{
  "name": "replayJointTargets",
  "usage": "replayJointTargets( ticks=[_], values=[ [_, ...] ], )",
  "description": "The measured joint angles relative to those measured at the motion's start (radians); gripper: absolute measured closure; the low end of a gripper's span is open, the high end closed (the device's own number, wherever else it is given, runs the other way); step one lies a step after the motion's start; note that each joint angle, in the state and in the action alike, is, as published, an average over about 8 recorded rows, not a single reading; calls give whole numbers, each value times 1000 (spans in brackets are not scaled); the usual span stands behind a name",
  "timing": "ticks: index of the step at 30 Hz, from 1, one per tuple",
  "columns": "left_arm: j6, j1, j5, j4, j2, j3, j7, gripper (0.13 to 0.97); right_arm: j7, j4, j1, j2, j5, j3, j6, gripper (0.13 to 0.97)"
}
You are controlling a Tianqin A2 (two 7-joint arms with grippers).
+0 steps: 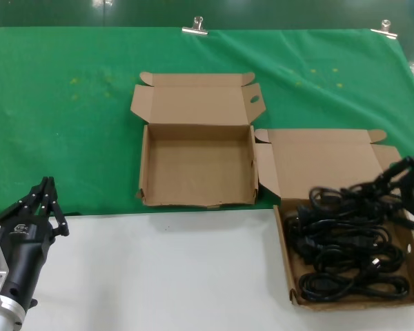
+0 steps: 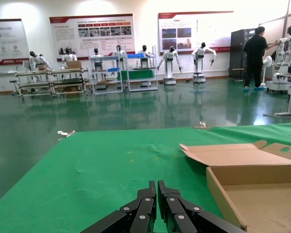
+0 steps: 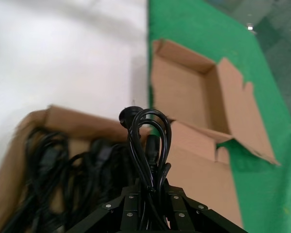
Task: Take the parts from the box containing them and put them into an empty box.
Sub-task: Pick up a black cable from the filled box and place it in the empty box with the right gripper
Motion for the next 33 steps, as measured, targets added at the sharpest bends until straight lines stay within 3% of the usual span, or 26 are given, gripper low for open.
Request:
replayJointTargets(
  ticks=[8,14,24,33],
  values=[
    [0,0,0,0,0,0,0,929,123,-33,70,-85,-28,-22,30,869],
    [0,0,0,0,0,0,0,929,139,-63,102,-179,-62,-55,83,869],
    [0,0,0,0,0,0,0,929,46,-248,187,-393,-111,-98,231,870],
    [0,0,0,0,0,0,0,929,-148,-555,289,-593,-93,-78,362,870]
  ],
)
